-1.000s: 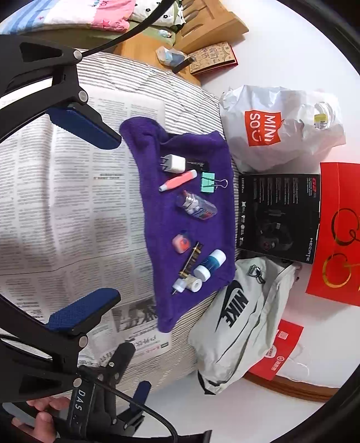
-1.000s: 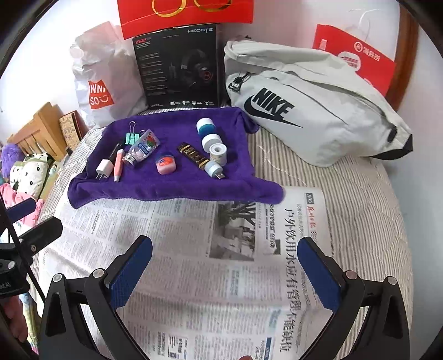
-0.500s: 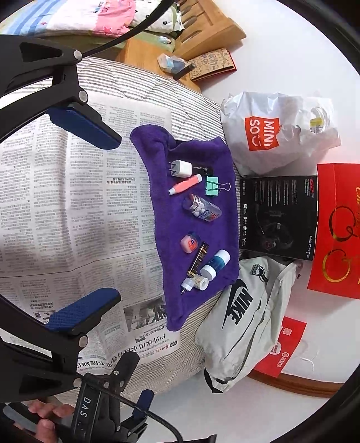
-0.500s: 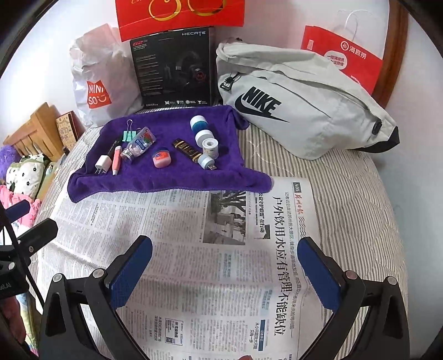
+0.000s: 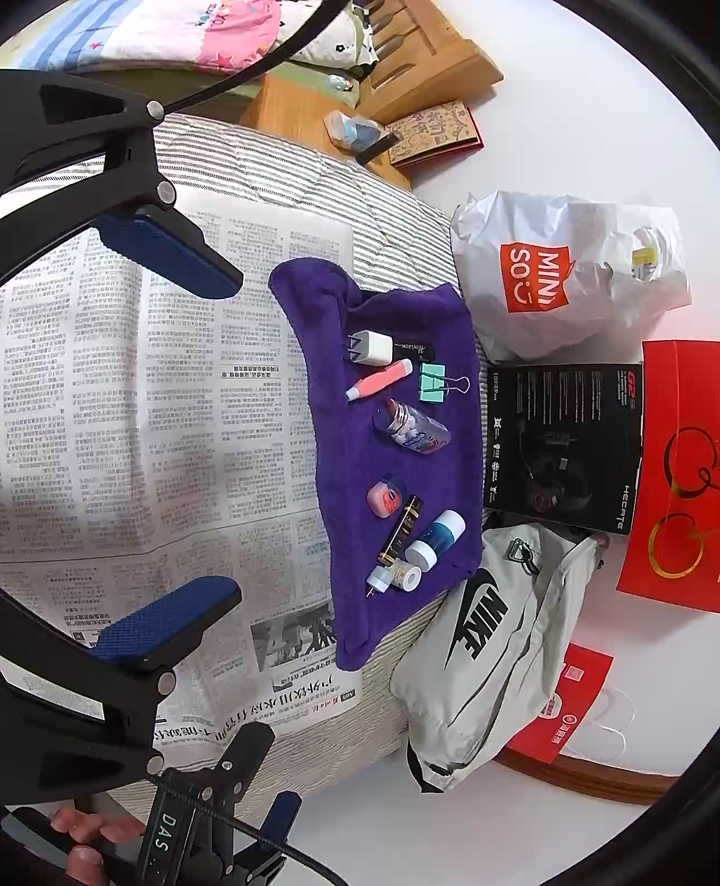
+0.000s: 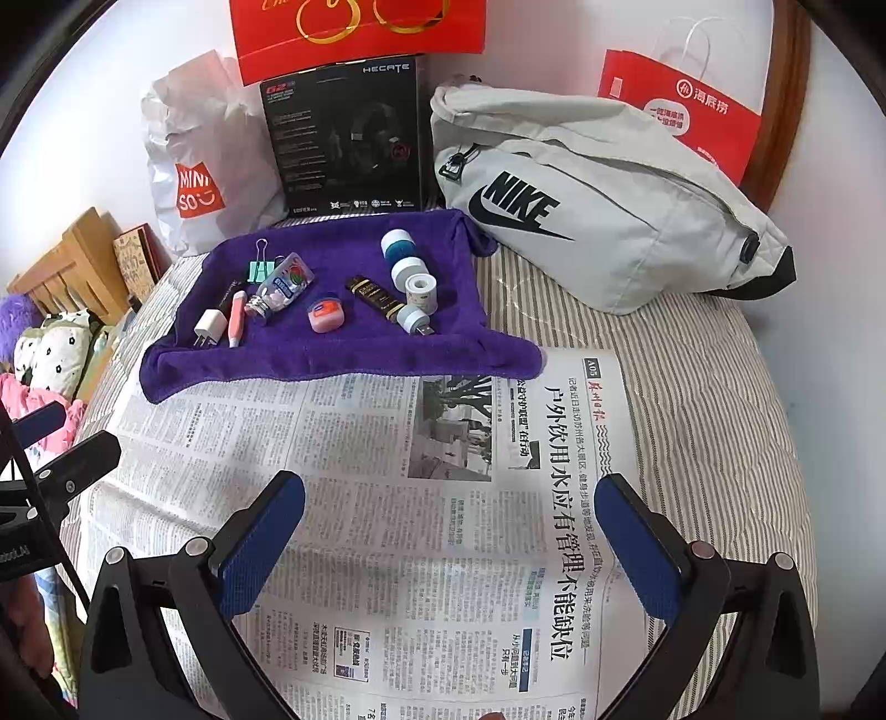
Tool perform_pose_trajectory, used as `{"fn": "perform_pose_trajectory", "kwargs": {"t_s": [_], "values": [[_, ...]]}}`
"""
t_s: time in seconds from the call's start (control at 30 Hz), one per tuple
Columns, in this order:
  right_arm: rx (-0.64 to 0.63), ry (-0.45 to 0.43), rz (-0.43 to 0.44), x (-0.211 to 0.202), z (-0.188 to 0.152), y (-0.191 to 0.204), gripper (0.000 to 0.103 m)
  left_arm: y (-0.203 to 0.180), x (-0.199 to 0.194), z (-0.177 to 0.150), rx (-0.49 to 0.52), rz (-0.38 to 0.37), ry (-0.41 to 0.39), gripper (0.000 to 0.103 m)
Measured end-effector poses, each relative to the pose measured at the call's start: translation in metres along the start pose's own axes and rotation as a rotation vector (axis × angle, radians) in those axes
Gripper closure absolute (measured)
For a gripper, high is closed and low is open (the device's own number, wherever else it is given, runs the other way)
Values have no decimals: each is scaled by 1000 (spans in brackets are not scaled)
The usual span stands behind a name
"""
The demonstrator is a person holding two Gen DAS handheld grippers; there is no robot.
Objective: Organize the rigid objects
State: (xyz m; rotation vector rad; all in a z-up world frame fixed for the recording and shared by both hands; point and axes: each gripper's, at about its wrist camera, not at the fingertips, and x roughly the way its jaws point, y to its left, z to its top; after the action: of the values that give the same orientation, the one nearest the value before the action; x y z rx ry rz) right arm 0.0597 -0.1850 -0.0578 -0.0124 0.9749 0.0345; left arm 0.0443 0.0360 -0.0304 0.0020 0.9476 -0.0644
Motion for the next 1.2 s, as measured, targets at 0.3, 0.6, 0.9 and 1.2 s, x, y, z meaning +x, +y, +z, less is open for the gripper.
{"fn": "perform_pose_trajectory", "kwargs": {"t_s": [0.3,0.6,0.9,1.2], "values": [[-7,-13,1,-7,1,2,0,4,2,0,-3,4,7,2],[-15,-29,6,-12,3,6,0,3,2,-1,-4,8,8,2],[-26,-30,2,-13,4,13,0,7,3,1,-2,15,14,2],[-43,-21,-9,-10,9,20,0,4,5,7,20,31,25,2]]}}
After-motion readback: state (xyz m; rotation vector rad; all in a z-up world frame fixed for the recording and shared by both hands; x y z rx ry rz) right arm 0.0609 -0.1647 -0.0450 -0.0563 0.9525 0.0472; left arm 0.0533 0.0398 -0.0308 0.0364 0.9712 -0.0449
